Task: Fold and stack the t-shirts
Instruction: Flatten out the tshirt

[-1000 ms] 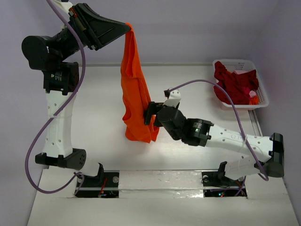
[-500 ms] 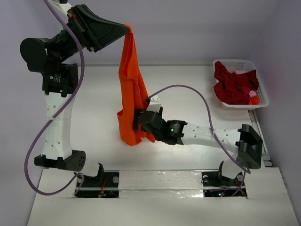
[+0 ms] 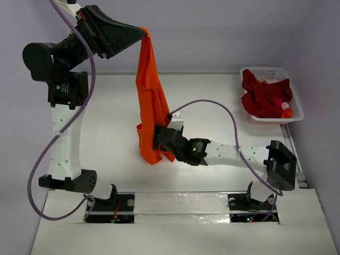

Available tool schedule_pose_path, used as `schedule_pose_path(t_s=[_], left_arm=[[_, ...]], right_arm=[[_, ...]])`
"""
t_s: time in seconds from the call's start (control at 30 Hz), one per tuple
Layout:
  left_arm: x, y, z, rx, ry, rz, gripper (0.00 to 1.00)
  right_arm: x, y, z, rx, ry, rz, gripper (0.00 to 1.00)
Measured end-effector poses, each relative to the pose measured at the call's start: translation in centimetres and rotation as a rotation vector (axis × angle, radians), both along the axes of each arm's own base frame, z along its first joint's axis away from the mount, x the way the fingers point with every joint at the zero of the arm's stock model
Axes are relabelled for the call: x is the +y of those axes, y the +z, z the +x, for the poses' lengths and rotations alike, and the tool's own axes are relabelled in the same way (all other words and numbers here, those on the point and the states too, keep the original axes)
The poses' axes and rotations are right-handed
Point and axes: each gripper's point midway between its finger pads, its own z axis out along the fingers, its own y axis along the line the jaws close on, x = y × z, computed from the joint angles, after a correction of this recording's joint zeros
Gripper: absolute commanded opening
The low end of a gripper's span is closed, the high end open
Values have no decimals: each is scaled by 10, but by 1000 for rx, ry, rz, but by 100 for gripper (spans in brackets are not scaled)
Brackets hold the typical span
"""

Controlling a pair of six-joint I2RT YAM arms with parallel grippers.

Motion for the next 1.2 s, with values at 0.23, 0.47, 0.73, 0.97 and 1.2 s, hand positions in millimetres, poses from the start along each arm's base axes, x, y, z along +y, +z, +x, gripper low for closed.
schedule_pose_path(t_s=[0.23,0.47,0.73,0.97,1.2], left_arm=[[0,0,0,0,0,0,0],[0,0,0,0,0,0,0],[0,0,0,0,0,0,0],[0,0,0,0,0,0,0],[0,0,0,0,0,0,0]], right_arm=[[1,-5,-2,22,-6,20,70],[-4,-18,-5,43,-19,17,70],[-6,-44,-10,79,-27,-3,69],[-6,-57,-18,101,-20,-7,64],[-9,-65,-22,115,-27,-10,63]])
